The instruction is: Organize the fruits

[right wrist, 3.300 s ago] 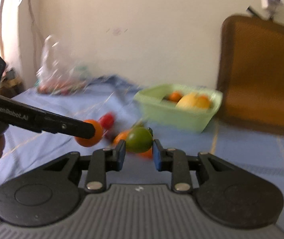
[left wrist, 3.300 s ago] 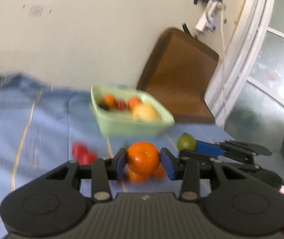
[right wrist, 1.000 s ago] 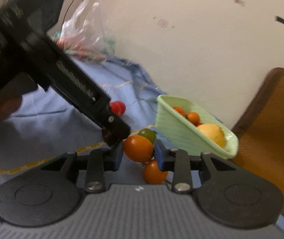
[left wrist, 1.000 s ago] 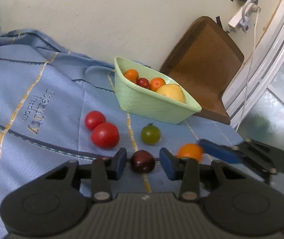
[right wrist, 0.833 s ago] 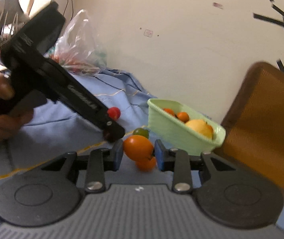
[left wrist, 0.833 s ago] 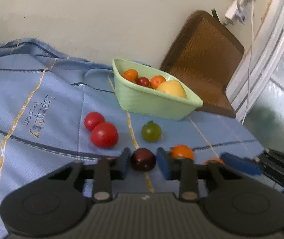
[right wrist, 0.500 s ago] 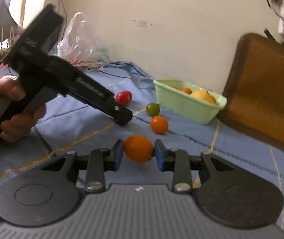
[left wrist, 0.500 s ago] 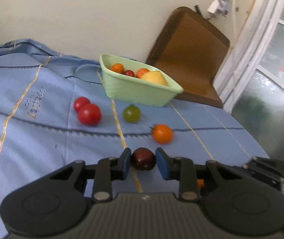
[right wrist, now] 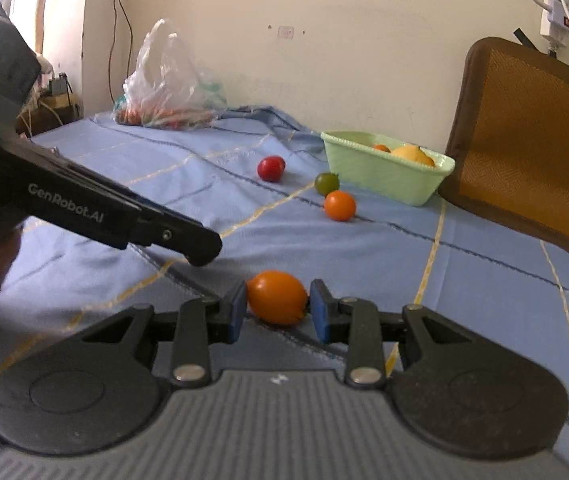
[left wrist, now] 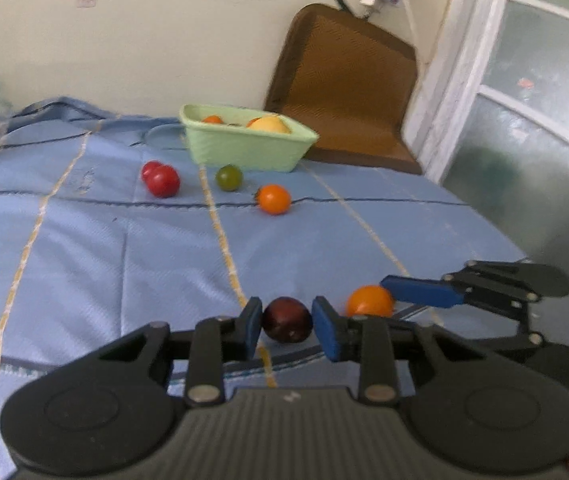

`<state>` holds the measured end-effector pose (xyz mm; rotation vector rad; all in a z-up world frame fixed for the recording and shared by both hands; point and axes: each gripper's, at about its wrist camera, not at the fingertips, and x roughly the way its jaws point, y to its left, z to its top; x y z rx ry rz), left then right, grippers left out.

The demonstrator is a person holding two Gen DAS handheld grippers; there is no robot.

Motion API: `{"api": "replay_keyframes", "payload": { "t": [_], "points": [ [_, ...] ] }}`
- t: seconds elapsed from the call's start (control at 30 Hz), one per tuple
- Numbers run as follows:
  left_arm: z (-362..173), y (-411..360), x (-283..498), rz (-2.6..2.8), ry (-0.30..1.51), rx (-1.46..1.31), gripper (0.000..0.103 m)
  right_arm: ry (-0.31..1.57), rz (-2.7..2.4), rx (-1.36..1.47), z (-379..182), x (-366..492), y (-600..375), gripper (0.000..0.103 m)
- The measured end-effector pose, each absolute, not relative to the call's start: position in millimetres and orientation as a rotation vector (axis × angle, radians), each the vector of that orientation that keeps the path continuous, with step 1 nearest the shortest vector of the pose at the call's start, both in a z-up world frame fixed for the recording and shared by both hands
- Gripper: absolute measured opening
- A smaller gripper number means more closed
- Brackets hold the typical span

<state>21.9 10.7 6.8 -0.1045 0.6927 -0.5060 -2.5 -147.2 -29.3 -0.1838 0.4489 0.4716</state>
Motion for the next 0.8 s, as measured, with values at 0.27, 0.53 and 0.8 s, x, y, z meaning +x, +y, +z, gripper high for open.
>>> {"api": "replay_keyframes", "payload": {
  "t": [0.27, 0.53, 0.8],
  "points": [
    [-3, -1, 14, -0.451, 0.647, -0.047, 0.038, 0.473, 0.447, -0.147, -37, -1, -149, 0.046],
    [-3, -6, 13, -0.442, 0.639, -0.022, 0.038, 0.478, 0.450, -0.132, -38, -2, -150, 0.046],
    [-3, -8, 11, -0.435, 0.635, 0.000, 0.039, 0.482, 0.453, -0.111, -38, -3, -152, 0.046]
  ]
}}
